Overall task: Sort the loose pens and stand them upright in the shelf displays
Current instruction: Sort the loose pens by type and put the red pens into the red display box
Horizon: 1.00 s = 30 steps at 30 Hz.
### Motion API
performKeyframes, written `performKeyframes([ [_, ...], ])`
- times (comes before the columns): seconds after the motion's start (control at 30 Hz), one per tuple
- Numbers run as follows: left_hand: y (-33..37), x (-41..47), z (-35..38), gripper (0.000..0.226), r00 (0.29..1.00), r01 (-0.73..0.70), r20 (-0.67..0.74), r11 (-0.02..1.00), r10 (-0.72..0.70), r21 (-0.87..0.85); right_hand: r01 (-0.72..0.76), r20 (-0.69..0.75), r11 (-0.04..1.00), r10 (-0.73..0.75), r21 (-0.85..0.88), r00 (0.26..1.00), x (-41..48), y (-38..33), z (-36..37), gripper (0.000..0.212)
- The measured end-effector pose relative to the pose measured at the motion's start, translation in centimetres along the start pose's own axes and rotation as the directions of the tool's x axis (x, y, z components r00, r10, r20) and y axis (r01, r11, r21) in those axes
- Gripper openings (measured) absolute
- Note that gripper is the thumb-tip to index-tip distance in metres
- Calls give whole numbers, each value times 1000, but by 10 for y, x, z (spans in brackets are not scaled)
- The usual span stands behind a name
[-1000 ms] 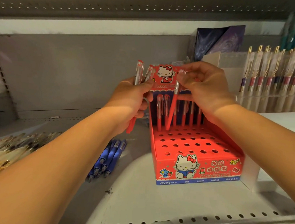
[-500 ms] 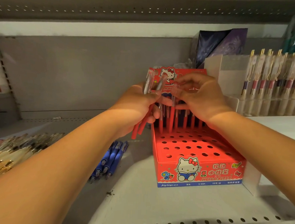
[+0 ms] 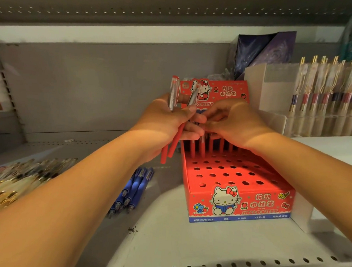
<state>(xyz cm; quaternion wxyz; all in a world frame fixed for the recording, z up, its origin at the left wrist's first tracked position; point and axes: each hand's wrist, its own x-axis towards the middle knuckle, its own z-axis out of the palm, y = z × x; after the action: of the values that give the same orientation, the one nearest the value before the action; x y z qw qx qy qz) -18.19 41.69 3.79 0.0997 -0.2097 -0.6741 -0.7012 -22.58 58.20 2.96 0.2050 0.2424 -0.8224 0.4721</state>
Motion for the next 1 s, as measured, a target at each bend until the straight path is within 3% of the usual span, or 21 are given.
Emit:
performKeyframes([
  [0.1, 0, 0, -1, 8, 1000, -8, 19, 1000, 8, 10, 75, -68, 995, -79, -67, 995, 3, -6, -2, 24],
  [0.2, -1, -1, -1, 9, 999, -8, 43, 999, 6, 36, 65, -166, 985, -39, 158, 985, 4, -16, -5, 29],
  [0.3, -1, -3, 0, 9, 998, 3, 69, 998, -7, 57, 81, -141, 934, -33, 348, 990, 0, -24, -5, 23],
  [0.47, 0, -6, 1, 8, 995, 20, 97, 999, -25, 50, 77, -140, 893, -16, 444, 990, -2, -26, -1, 3],
  [0.7, 2, -4, 2, 14, 1000, 18, -5, 999, -18, 43, 61, -144, 755, 44, 653, 989, -1, -32, -11, 13],
  [0.83, 3, -2, -1, 24, 993, 5, -117, 978, 20, 208, 58, -192, 788, 77, 613, 978, 1, -33, -18, 13],
  [1.0, 11, -4, -2, 37, 982, 176, -74, 984, -175, 12, 57, -256, 906, 58, 419, 965, 3, -27, -22, 20],
])
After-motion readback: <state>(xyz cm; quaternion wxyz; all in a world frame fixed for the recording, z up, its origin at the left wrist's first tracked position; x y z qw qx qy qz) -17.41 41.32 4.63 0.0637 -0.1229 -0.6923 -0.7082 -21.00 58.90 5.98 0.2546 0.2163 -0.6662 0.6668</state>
